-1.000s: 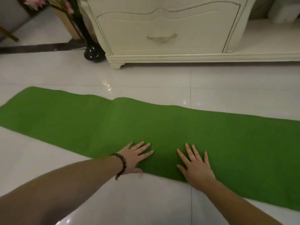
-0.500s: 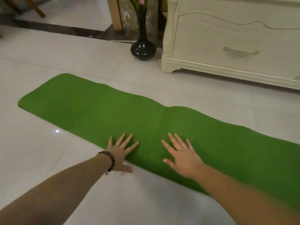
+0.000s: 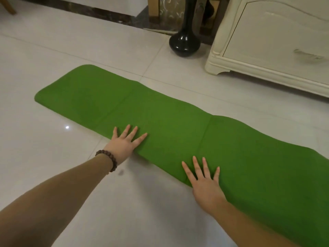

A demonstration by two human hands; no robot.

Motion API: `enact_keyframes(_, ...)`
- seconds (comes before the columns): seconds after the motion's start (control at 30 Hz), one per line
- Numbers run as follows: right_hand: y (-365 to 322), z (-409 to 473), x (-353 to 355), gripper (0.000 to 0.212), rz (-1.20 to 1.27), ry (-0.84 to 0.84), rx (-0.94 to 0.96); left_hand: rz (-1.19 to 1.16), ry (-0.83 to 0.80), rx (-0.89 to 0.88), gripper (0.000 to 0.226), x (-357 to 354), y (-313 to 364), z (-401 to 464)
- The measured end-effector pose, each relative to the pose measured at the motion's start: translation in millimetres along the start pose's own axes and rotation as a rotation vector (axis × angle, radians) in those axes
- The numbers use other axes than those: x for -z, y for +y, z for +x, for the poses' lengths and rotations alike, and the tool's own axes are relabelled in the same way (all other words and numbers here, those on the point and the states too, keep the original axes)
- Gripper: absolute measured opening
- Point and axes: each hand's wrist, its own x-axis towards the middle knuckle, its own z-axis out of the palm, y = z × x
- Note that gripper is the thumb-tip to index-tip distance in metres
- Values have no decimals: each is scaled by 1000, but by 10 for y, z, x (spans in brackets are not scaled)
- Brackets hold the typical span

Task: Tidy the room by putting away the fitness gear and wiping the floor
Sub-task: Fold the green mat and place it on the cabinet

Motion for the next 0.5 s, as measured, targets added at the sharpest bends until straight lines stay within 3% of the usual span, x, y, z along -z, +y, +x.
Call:
enact_keyframes(0.1, -44, -100, 5, 122, 21, 93, -23, -15, 129, 19, 91, -22, -12, -199)
enact_keyframes(0.2, -26, -214, -139, 126, 13, 95, 12, -58, 190, 53, 93, -233, 41, -422)
enact_keyframes(0.23, -43, -248, -188, 119, -7, 84, 48, -63, 150, 67, 93, -337, 78, -459)
enact_keyframes(0.3, -84, -263, -265, 85, 8, 60, 98, -117, 35, 90, 90, -545, 133, -464)
enact_keyframes(0.37, -88, -259, -225, 60, 67, 31, 88, -178, -35, 72, 73, -706, 169, -416)
enact_keyframes(0.43, -18, -244, -239, 60, 108, 95, 86, -224, -23, 74, 86, -758, 233, -368)
enact_keyframes(0.5, 103, -206, -213, 67, 165, 151, -40, -287, 24, 127, 91, -763, 327, -328)
